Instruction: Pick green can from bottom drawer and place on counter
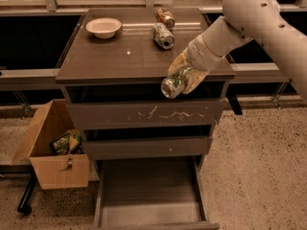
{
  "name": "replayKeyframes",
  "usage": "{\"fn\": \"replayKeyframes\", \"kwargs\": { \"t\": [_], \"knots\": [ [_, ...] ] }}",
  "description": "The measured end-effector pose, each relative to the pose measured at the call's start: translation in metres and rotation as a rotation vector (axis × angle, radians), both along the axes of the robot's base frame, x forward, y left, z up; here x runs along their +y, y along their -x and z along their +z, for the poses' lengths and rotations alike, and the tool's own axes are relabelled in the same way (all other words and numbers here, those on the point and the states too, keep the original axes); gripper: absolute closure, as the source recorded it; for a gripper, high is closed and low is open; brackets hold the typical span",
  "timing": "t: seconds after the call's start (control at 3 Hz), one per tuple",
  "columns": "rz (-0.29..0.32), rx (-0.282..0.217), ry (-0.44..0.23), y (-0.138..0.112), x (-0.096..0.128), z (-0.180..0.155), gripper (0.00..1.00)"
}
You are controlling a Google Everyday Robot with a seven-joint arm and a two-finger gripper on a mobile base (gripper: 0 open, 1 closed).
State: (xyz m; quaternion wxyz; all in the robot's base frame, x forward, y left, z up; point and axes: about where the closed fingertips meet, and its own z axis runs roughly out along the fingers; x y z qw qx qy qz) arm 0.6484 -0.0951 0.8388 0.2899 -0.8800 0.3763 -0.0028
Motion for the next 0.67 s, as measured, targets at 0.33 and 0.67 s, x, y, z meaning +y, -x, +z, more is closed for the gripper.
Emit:
{"fn": "replayKeyframes", "kwargs": {
  "t": [0.33, 0.67],
  "knots": [
    [-0.028, 0.007, -0.025, -0.004, -0.015, 0.038, 1.00],
    [-0.100, 0.053, -0.065, -0.021, -0.028, 0.066, 1.00]
  ]
}}
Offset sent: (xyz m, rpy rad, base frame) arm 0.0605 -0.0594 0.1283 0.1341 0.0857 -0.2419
